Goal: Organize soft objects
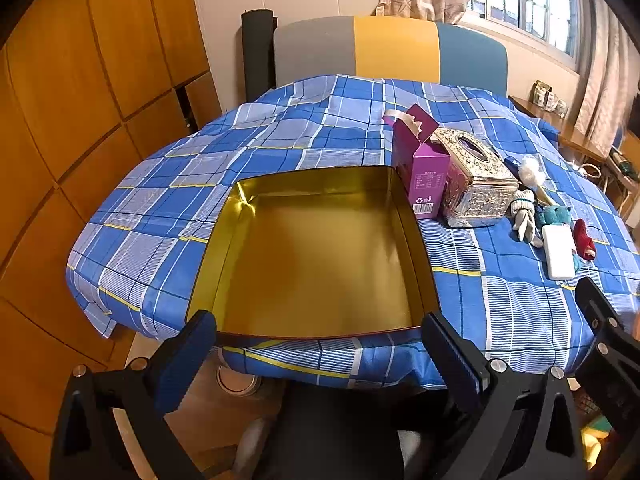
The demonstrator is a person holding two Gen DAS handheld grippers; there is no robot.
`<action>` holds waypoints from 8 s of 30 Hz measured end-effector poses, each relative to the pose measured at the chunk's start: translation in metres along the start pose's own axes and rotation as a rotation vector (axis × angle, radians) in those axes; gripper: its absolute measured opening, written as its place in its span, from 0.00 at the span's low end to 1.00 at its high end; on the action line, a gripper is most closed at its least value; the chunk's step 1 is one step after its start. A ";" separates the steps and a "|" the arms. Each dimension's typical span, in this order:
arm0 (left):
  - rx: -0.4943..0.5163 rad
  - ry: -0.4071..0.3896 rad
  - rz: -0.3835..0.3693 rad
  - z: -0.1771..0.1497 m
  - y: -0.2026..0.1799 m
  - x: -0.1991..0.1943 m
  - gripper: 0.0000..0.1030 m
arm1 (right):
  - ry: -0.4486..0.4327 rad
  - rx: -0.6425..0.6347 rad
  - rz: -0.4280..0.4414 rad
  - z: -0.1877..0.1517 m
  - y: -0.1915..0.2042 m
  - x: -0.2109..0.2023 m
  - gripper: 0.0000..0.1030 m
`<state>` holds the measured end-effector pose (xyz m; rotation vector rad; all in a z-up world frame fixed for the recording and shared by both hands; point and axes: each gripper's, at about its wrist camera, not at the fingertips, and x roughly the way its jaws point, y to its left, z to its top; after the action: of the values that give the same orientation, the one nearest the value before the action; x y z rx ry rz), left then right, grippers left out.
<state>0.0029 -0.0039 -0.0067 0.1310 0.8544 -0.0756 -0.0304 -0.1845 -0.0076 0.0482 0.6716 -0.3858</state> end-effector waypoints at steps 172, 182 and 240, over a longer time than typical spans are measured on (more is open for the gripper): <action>0.152 -0.004 -0.610 0.148 -0.090 0.114 0.60 | 0.284 0.293 0.173 0.059 -0.235 0.279 0.39; 0.112 0.030 -0.414 0.162 0.021 0.174 0.60 | 0.235 0.349 0.191 0.063 -0.246 0.274 0.39; -0.193 -0.008 -0.366 0.065 0.118 0.176 0.90 | -0.098 0.162 0.520 0.177 -0.088 0.113 0.39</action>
<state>0.1804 0.1014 -0.0872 -0.2083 0.8651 -0.3350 0.1243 -0.3329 0.0685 0.3487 0.5062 0.0602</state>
